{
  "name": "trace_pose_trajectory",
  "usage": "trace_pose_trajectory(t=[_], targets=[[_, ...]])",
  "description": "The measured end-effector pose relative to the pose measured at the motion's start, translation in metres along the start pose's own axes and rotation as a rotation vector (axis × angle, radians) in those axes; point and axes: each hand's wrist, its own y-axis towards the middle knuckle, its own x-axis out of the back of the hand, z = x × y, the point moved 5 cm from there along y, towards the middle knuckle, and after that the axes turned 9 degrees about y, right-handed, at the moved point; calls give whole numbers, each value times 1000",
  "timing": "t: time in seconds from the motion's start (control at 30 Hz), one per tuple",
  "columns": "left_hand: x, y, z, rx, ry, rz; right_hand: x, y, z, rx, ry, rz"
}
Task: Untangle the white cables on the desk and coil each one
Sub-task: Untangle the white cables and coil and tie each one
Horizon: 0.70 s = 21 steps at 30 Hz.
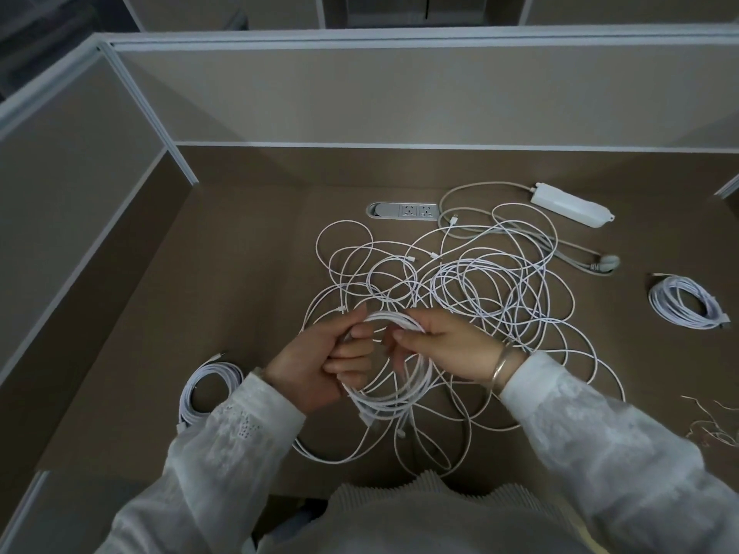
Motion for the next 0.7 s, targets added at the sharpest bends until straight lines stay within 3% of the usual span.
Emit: trace_pose_trajectory(t=[0.07,0.13,0.37,0.7], targets=[[-1,-3,-3,-29,-45,-16,-1,-4,4,-87,451,54],[-1,-8,-6,-30,-65,-20,0,-8,7,-164,687,81],[9,-25,-12,13,182,90,1,-14,15,-241,562,241],[-4,-7,-4,-140,51,118,4,-10,13,-206,759,-41]])
